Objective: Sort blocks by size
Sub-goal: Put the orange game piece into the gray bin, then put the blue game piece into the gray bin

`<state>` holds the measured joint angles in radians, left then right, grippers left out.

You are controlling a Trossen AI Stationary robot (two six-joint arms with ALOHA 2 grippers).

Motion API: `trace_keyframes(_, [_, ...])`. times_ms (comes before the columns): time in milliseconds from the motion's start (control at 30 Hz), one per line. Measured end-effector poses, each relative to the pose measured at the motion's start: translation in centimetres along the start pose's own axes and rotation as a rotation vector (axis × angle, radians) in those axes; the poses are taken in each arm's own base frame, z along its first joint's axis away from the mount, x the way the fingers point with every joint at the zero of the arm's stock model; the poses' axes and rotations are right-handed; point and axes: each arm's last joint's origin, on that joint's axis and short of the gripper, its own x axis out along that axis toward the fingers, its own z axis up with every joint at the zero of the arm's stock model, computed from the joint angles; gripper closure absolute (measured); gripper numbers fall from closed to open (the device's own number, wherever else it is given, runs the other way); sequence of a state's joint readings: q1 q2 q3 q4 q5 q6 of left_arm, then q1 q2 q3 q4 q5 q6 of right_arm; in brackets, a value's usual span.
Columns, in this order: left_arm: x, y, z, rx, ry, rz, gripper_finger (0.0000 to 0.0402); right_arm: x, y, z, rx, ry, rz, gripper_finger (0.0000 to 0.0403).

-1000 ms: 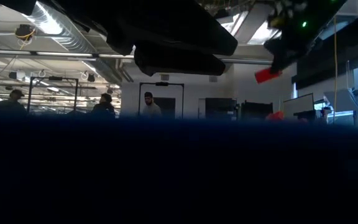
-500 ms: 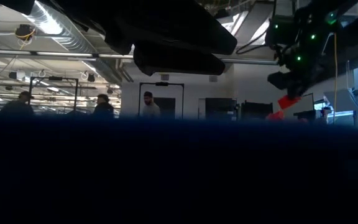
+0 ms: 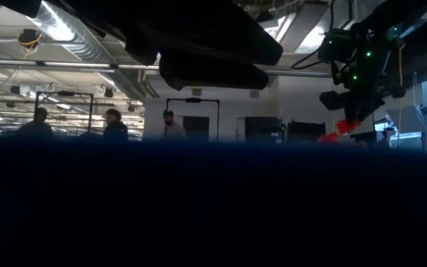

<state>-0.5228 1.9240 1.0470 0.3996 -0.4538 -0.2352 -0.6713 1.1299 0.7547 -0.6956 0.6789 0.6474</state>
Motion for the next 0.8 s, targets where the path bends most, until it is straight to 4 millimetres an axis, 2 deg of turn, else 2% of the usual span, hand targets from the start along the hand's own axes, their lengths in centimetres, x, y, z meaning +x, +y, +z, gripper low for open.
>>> trace_keyframes(567, [0.0,0.0,0.0,0.0,0.0,-0.001,0.0188,1.4,1.3,-0.1,-0.037,-0.008,-0.036,0.027])
trace_keyframes(667, [0.0,0.0,0.0,0.0,0.0,-0.001,0.0188,1.3,1.2,-0.1,-0.058,-0.014,-0.031,0.0253])
trace_keyframes(800, [0.0,0.0,0.0,0.0,0.0,-0.001,0.0188,0.6,0.9,0.3,-0.065,-0.031,-0.005,0.021])
